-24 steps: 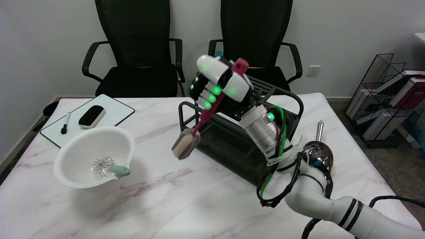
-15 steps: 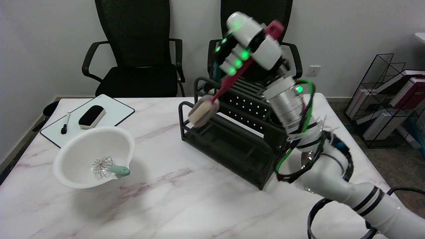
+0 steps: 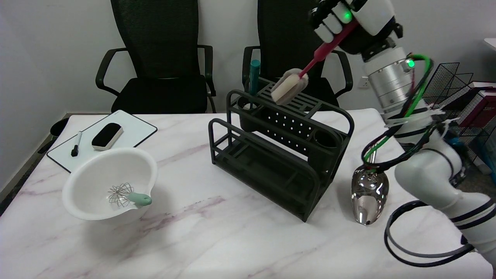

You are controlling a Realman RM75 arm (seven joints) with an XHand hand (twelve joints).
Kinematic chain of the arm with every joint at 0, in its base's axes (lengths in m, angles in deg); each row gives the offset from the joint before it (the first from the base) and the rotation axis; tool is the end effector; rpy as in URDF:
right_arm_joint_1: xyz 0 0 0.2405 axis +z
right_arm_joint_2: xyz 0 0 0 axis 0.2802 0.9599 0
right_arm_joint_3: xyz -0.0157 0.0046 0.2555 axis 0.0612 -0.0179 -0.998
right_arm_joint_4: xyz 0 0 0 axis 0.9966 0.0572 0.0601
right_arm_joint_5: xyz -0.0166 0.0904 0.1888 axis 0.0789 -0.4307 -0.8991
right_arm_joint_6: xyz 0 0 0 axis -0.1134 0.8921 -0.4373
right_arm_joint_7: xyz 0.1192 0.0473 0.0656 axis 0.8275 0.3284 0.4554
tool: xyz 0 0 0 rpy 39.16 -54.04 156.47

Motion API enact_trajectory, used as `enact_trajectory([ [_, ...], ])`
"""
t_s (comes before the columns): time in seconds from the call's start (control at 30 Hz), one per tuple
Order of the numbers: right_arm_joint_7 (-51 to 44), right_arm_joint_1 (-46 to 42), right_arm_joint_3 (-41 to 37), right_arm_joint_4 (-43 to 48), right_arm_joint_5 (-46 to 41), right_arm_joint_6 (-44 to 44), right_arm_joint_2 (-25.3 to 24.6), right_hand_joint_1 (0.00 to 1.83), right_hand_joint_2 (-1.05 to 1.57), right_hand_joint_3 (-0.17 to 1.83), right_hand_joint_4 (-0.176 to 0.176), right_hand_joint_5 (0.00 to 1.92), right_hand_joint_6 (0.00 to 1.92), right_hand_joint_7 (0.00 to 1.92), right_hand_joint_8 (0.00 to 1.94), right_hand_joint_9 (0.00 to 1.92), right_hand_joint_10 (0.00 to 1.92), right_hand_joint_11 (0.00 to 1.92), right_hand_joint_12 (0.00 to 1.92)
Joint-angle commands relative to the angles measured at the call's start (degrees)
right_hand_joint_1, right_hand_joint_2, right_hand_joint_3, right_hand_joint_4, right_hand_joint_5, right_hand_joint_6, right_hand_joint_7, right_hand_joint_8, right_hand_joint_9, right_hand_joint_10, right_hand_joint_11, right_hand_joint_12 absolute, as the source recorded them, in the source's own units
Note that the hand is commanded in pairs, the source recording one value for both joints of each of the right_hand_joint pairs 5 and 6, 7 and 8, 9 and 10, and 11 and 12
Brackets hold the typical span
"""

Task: Place the pink sponge bottle brush into the kitchen storage rack.

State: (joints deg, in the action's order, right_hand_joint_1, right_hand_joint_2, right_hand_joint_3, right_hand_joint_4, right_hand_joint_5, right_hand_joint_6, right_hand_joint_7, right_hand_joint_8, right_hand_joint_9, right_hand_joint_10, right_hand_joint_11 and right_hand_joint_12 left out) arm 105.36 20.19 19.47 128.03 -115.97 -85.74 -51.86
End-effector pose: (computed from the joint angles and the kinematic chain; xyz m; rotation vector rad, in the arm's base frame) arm -0.0642 -0.3243 0.3378 1.7544 -1.2451 1.8111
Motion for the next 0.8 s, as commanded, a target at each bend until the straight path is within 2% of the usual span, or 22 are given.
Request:
enact_trajectory([
  [0.03,-0.26,-2.39,-11.58,2.90,-0.35,12.84,11.81,1.00,1.57,0.58,0.000,1.92,1.92,1.92,1.92,1.92,1.92,1.92,1.92],
  [0.23,-0.26,-2.49,-11.68,2.55,-0.27,14.35,15.83,1.01,1.57,0.53,0.000,1.92,1.92,1.92,1.92,1.92,1.92,1.92,1.92],
  [0.57,0.06,-5.05,-12.66,2.25,-0.27,14.05,15.57,1.02,1.57,0.51,0.000,1.92,1.92,1.92,1.92,1.92,1.92,1.92,1.92],
  [0.8,-0.18,-5.18,-8.38,-0.23,-0.35,13.11,15.41,1.02,1.57,0.50,0.000,1.92,1.92,1.92,1.92,1.92,1.92,1.92,1.92],
])
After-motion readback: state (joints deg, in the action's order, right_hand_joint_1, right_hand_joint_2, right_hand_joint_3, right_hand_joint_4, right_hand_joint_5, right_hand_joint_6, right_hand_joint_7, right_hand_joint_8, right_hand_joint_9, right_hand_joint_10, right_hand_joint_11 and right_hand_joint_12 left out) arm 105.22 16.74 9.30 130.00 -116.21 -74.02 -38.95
